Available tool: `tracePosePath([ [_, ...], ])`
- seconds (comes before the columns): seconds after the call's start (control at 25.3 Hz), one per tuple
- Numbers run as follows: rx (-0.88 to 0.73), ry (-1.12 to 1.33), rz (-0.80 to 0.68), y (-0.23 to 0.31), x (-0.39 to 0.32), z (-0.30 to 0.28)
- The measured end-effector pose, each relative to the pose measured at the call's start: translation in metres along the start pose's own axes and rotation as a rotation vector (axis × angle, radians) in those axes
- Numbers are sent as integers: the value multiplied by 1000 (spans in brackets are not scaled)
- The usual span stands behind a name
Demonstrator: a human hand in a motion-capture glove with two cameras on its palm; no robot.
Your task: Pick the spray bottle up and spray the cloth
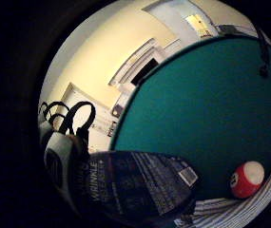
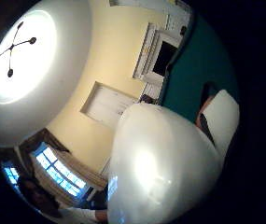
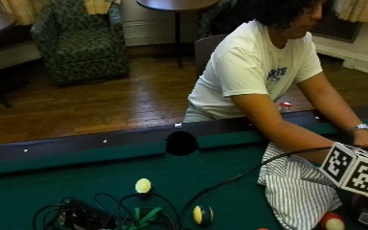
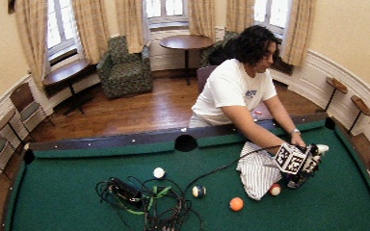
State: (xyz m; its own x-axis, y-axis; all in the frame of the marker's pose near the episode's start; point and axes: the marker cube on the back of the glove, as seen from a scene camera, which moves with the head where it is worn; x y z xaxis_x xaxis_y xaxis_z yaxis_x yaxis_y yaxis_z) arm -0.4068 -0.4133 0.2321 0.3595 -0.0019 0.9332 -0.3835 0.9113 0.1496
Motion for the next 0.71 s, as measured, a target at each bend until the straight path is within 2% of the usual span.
tracePosePath([
  [0.71,-157,-85,47,10,5,4],
])
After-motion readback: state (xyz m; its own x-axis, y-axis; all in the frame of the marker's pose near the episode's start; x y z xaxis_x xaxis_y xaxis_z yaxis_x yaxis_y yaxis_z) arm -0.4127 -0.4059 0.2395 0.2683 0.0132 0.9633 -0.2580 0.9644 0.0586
